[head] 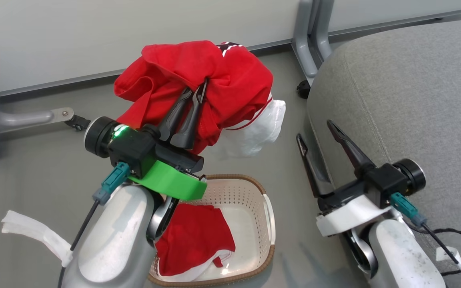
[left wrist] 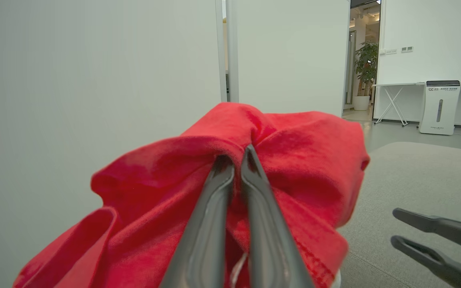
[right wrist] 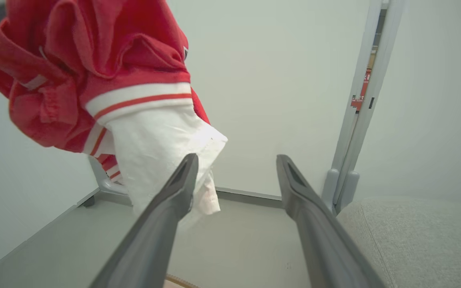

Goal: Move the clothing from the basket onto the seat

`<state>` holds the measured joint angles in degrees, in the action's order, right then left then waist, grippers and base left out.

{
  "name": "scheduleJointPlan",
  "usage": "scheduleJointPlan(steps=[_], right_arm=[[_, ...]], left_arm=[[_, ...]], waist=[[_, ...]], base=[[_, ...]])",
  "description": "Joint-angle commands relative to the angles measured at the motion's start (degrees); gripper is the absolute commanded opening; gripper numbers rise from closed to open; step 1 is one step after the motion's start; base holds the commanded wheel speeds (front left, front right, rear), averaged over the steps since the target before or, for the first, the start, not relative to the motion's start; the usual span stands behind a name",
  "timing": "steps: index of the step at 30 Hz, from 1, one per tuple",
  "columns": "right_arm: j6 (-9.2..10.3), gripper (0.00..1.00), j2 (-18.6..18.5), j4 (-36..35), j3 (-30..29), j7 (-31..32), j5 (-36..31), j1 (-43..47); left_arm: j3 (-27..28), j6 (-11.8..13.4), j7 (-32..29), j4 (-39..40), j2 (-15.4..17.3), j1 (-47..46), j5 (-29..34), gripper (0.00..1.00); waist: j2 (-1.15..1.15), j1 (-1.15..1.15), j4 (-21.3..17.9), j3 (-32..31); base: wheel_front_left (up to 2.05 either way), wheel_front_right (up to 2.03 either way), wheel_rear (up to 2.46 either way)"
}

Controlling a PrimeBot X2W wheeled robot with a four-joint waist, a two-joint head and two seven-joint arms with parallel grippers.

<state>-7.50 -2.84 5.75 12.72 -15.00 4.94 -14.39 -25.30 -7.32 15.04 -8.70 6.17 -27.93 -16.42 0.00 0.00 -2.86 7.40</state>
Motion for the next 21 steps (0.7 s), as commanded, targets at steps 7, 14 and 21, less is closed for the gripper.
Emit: scheduleJointPlan(steps=[7, 14, 21], right_arm=[[0.02, 1.00, -4.55, 0.47, 6.72, -0.27, 1.73, -6.59], [0.02, 1.00, -8.93, 2.23, 12.14, -0.28, 4.70, -12.05], [0.02, 1.00, -12.80, 5.14, 18.39, -0.28, 9.81, -16.05]], left_arm=[[-1.37, -0.24, 0.21, 0.11, -0.35, 0.21, 0.40, 0.00], [-4.15, -0.24, 0.22, 0.01, -0.64, -0.51, 0.28, 0.00], [-7.52, -0.24, 0.22, 0.26, -0.45, -1.25, 0.04, 0.00]], waist=[[0.00, 0.00, 1.28, 0.67], [0.00, 0.00, 2.97, 1.40], [0.00, 0.00, 4.43, 1.88]], base=[[0.00, 0.00, 0.00], [0.00, 0.00, 0.00], [0.00, 0.00, 0.00]])
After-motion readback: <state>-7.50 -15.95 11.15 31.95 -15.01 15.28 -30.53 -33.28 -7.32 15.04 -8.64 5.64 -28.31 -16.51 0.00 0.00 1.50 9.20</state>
